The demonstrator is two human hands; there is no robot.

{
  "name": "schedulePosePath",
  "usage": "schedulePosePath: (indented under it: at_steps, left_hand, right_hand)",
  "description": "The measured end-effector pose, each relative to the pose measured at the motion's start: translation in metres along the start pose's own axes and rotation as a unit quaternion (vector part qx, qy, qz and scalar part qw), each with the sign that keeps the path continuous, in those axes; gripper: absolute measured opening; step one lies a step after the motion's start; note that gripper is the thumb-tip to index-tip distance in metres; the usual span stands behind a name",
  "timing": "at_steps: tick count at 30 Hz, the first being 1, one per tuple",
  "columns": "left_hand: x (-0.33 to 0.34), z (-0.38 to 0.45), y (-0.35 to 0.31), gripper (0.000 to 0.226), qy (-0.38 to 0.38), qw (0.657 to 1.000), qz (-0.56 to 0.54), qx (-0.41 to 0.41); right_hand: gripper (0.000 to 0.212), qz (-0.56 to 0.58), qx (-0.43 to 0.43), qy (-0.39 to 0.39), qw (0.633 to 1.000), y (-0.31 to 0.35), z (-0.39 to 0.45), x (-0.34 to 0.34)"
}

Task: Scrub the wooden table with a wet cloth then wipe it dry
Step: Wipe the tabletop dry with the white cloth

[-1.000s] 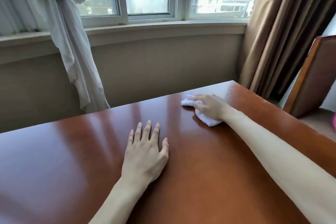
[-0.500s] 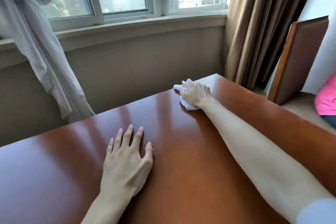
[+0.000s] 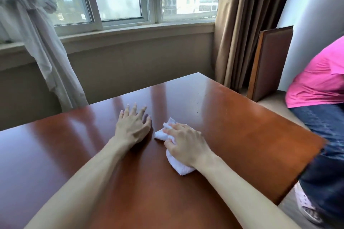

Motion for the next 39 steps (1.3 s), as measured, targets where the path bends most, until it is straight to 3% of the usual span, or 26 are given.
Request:
schedulePosePath:
  at_steps: [5, 11, 17, 21, 33, 39]
  left_hand:
    - [0.012, -0.008, -0.004, 0.061, 0.005, 0.999, -0.034, -0.001]
    - [0.014, -0.007, -0.003, 0.061, -0.028, 0.999, -0.035, -0.014]
    - [0.017, -0.005, -0.002, 0.062, -0.051, 0.998, -0.036, -0.023]
    - [0.015, -0.005, -0.001, 0.057, -0.038, 0.998, -0.053, -0.025]
    - [0.011, -0.008, -0.003, 0.058, -0.009, 0.999, -0.036, -0.016]
    - [0.011, -0.01, -0.004, 0.058, -0.004, 0.999, -0.034, -0.01]
  right_hand:
    - [0.049, -0.013, 0.041, 0.0, 0.999, -0.035, 0.075, 0.013]
    - [0.046, -0.038, 0.109, -0.02, 0.993, -0.099, 0.225, 0.042]
    - [0.043, -0.088, 0.105, 0.028, 0.99, -0.126, 0.326, 0.055]
    - [0.042, -0.077, 0.067, 0.018, 0.995, -0.105, 0.283, 0.044]
    - [0.047, -0.011, -0.026, -0.008, 1.0, 0.0, -0.023, -0.005]
    - [0.046, 0.0, 0.013, 0.002, 1.0, -0.005, -0.007, -0.005]
Point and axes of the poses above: each hand's wrist, its own z-axis towards the middle knuckle, its own x-axis out of the palm, y = z × x, the point moved 5 cm from there along z, towards the middle knuckle, and after that the axes turned 8 degrees about -y, right-handed, at the moved point
